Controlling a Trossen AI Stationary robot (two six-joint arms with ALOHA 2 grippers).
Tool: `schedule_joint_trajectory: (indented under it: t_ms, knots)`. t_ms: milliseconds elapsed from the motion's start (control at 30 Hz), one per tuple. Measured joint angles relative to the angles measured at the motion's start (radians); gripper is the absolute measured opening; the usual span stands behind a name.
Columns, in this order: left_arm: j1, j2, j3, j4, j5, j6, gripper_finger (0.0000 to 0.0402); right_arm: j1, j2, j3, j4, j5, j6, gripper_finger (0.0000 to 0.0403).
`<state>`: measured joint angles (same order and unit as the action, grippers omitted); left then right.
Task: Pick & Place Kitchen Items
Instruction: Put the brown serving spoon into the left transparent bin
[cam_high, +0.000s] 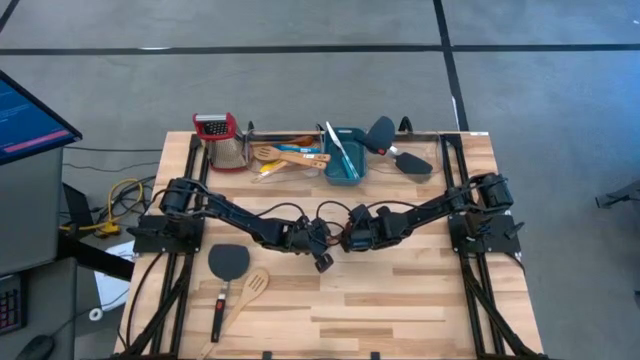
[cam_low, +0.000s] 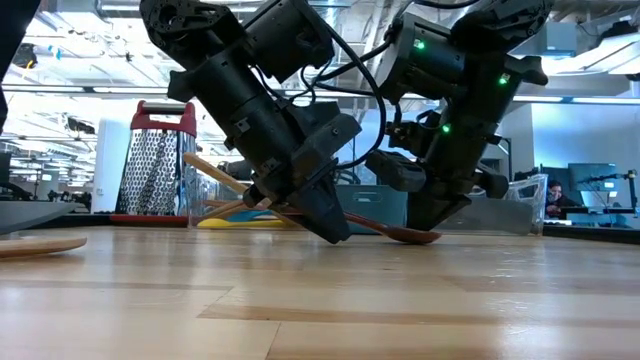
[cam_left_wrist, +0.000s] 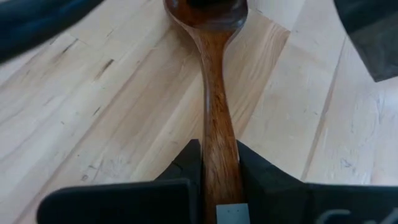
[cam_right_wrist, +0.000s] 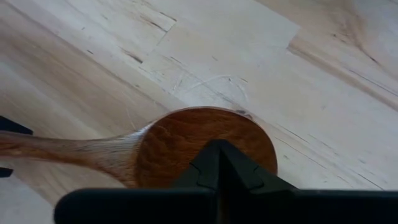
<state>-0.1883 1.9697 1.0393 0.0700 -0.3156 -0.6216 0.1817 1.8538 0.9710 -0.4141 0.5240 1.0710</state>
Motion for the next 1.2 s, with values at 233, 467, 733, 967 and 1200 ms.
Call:
schedule_joint_trajectory:
  t_ms: [233, 467, 733, 967, 1200]
  knots:
    - [0.0, 0.0, 0.0, 0.004, 0.01, 0.008, 0.0038, 0.0, 0.0, 0.0, 0.005, -0.001, 0.0, 0.0]
    - [0.0, 0.0, 0.0, 0.004, 0.015, 0.009, 0.0036, 0.002, -0.003, 0.0, 0.004, -0.011, -0.006, 0.0]
    - [-0.003, -0.003, -0.006, 0.023, 0.037, 0.022, 0.003, 0.001, -0.083, 0.018, 0.015, -0.078, -0.108, 0.0]
    - [-0.003, -0.003, -0.021, 0.015, 0.027, 0.016, 0.0044, 0.001, -0.233, 0.083, 0.009, -0.097, -0.339, 0.0]
    - [-0.002, -0.003, -0.021, 0.016, 0.006, 0.015, 0.0031, 0.014, -0.447, 0.097, -0.06, -0.099, -0.503, 0.0]
